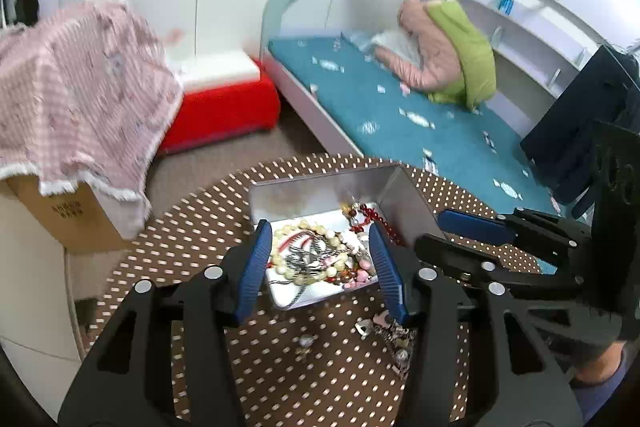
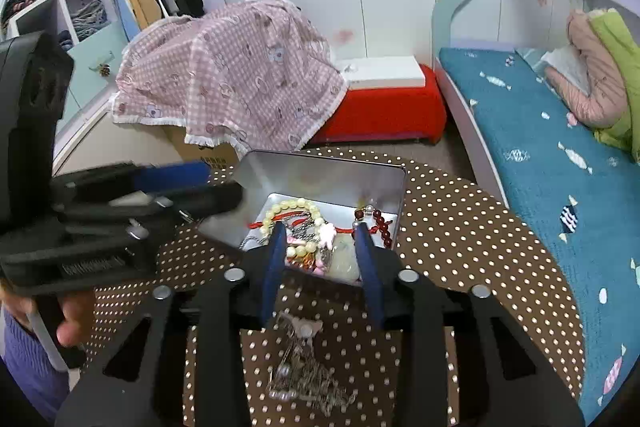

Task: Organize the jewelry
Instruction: 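Carry both charms over the box and open both grippers, then move both grippers back over the remaining pearl pieces, then grasp the pearl-headed pin with the left gripper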

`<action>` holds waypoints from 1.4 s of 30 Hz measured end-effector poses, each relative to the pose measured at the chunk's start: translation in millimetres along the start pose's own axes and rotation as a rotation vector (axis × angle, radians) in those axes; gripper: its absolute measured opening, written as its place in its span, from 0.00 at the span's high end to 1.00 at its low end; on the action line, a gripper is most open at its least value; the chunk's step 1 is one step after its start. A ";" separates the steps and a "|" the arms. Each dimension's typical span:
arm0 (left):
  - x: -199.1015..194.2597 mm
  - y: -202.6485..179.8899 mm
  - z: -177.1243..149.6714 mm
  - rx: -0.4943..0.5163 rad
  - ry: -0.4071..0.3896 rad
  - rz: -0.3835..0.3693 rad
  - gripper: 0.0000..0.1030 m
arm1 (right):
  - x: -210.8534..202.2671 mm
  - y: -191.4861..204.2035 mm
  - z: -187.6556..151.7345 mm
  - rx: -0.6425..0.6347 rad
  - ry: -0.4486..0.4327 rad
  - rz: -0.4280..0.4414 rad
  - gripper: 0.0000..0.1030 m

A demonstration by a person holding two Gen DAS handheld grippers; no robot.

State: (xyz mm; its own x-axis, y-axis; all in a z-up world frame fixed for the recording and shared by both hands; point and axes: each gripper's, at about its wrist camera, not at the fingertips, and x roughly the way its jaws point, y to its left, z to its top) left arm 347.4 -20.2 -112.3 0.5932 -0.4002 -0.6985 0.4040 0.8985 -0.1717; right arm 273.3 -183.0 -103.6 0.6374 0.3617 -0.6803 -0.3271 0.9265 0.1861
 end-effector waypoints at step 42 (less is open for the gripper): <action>48.8 -12.9 -98.0 0.113 0.123 0.113 0.73 | -9.7 -8.3 -100.3 0.036 0.078 -0.009 0.42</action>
State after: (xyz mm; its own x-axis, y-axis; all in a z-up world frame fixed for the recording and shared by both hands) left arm 302.9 -33.6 -212.3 0.5523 -0.2670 -0.7898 0.4197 0.9076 -0.0133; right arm 199.8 -204.7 -169.6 0.5832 0.3455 -0.7352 -0.2951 0.9333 0.2045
